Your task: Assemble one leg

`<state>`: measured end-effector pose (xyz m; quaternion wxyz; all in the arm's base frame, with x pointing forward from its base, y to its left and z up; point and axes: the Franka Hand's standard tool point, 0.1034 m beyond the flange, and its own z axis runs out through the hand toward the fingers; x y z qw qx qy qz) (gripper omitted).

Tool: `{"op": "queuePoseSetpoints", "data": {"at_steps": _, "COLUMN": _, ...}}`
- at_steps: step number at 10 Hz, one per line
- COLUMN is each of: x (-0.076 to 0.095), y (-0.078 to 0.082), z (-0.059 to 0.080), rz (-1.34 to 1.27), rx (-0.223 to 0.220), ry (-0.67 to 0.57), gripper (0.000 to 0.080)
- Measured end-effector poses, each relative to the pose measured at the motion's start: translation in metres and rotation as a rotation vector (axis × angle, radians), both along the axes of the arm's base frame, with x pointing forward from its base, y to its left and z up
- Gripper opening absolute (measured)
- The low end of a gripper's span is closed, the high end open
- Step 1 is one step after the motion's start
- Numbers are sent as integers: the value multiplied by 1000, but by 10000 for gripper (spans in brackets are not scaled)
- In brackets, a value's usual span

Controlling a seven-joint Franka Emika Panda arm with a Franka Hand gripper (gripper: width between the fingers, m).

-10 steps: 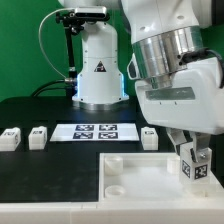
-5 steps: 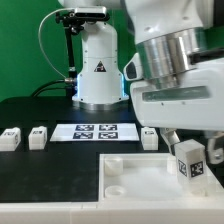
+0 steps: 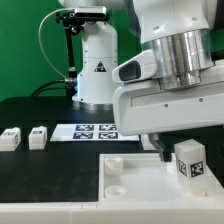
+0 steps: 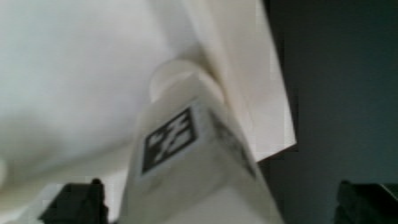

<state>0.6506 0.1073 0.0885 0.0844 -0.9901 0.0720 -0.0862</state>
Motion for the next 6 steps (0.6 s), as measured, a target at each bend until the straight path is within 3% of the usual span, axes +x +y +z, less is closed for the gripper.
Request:
{"op": "queuePoseSetpoints", "data": {"at_steps": 1, "x": 0, "y": 5, "z": 0, "rz": 97, "rx": -28, "ry": -17, "gripper": 649}}
{"op": "queuePoseSetpoints", "data": {"at_steps": 3, "x": -1, "y": 3, "z": -1, "rz": 89, "rx": -26, "ry": -14, "gripper": 626}}
{"op": "queuePoseSetpoints", "data": {"at_steps": 4, "x": -1, "y": 4, "z": -1, "rz": 35, "rx": -15, "ry": -6, "gripper": 413}}
{"op": "queuePoseSetpoints", "data": {"at_steps": 5, "x": -1, "y": 5, "z": -1, "rz": -80, "rx": 13, "ry": 12, "gripper": 413}}
{"op": "queuePoseSetpoints", "data": {"at_steps": 6, "x": -1, "y": 2, "z": -1, "rz": -153, "rx": 25, "ry": 23, "gripper": 296}}
